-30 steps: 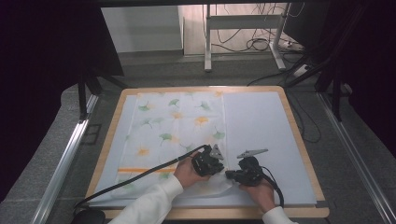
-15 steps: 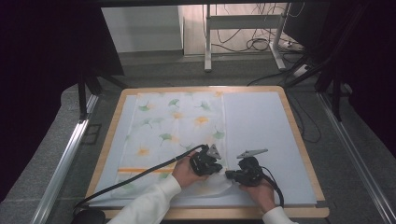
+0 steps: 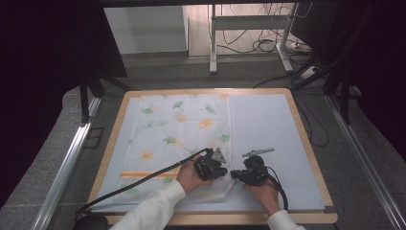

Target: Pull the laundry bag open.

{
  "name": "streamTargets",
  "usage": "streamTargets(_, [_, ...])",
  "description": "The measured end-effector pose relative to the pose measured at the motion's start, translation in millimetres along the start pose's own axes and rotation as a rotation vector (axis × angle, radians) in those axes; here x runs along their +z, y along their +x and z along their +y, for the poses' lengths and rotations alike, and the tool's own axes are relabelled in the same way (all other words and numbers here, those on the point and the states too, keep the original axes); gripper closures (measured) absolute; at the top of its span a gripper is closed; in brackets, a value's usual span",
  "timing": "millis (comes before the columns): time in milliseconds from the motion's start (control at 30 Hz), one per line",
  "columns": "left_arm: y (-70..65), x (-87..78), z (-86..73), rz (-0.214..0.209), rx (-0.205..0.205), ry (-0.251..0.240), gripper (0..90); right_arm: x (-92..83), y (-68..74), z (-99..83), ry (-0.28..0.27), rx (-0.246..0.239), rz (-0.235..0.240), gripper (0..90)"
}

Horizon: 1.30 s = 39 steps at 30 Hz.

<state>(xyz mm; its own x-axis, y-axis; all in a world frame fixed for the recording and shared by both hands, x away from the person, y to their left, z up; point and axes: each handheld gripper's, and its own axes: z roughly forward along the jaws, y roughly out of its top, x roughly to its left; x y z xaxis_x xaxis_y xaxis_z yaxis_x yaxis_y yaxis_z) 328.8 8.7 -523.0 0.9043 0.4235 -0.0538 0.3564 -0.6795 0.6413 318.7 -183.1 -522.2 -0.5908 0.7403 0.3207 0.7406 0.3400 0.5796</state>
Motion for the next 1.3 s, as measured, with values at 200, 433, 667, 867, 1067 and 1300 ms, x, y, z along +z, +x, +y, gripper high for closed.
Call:
streamTargets(200, [-0.9,-0.1,-0.2,0.006,0.003,0.001,89.8,2.1,-3.5,4.2,-0.003,0.018,-0.008,89.6])
streamTargets(433, [-1.2,-0.7,0.1,0.017,0.005,0.007,89.8,2.4,-3.7,2.6,-0.010,0.012,-0.006,89.8])
streamTargets(667, [-0.4,-1.7,0.6,0.012,-0.002,0.016,89.9,1.5,-6.0,1.9,-0.012,0.017,-0.002,89.8])
streamTargets(867, [1.5,-1.2,0.4,-0.002,-0.020,0.013,89.8,1.6,-4.7,2.0,-0.013,0.008,-0.012,89.8])
streamTargets(1067, [2.7,-0.8,-1.1,-0.003,-0.019,0.001,89.6,2.9,-1.8,3.1,-0.009,0.015,-0.008,89.7])
streamTargets(1300, [0.9,-0.7,-1.6,0.008,-0.020,-0.003,89.6,4.6,0.0,3.6,-0.010,0.030,-0.015,89.6])
